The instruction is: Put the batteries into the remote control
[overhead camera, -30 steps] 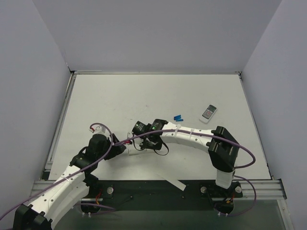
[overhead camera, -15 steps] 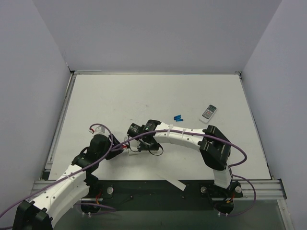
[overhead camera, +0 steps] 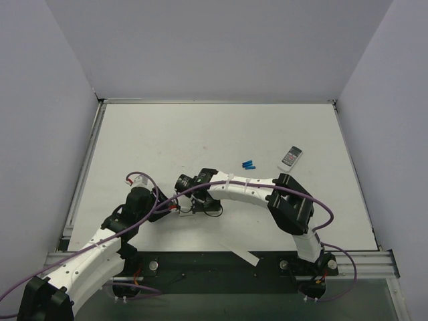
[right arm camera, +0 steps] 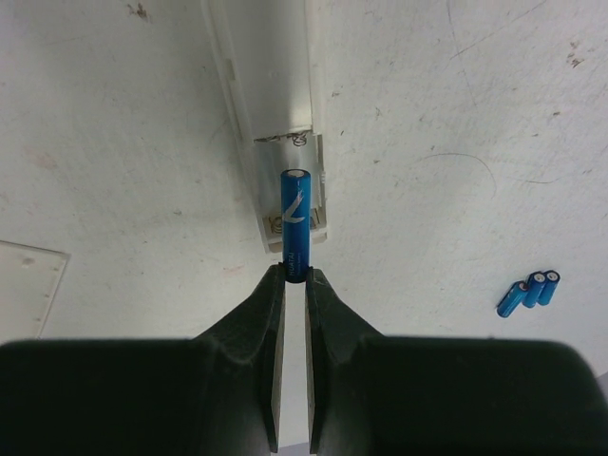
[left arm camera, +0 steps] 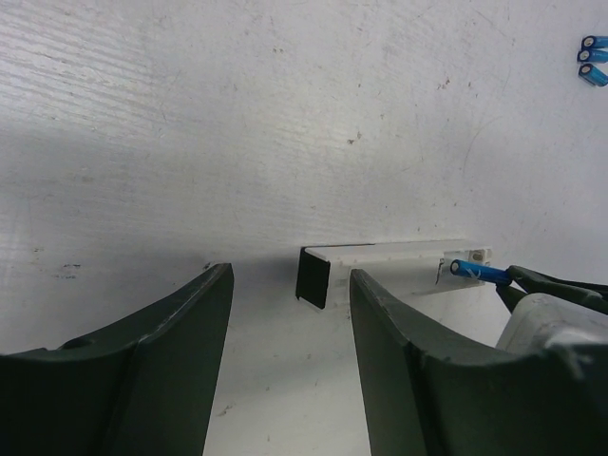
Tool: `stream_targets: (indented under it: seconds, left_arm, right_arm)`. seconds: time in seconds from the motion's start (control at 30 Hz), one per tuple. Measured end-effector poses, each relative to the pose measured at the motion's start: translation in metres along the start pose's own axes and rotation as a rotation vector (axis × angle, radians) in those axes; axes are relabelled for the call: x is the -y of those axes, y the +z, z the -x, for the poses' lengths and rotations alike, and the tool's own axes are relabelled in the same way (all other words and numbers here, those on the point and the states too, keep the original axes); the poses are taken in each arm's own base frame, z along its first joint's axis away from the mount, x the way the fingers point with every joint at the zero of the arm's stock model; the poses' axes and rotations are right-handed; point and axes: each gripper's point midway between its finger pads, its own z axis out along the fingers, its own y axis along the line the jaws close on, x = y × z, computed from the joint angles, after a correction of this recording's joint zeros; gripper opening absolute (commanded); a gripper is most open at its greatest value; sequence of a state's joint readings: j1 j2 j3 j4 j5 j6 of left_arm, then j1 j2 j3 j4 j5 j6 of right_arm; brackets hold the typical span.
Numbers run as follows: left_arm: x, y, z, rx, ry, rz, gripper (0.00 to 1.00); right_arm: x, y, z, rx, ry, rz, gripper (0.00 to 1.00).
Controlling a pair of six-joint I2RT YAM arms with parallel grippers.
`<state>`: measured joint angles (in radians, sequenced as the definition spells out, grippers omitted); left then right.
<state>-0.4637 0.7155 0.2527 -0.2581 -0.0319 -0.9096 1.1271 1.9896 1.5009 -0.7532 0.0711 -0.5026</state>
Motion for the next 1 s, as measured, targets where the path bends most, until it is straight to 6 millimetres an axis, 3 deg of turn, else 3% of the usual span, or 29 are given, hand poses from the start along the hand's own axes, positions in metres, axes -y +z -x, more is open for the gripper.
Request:
stream_targets:
  seconds: [1.0]
  left_arm:
    - [0.0033,0.0008,-0.0008,-0.001,-0.008,-0.022,0.62]
  right_arm:
    - [0.0023,0.0081,0.0049,-0.016,0.016,0.018,0.11]
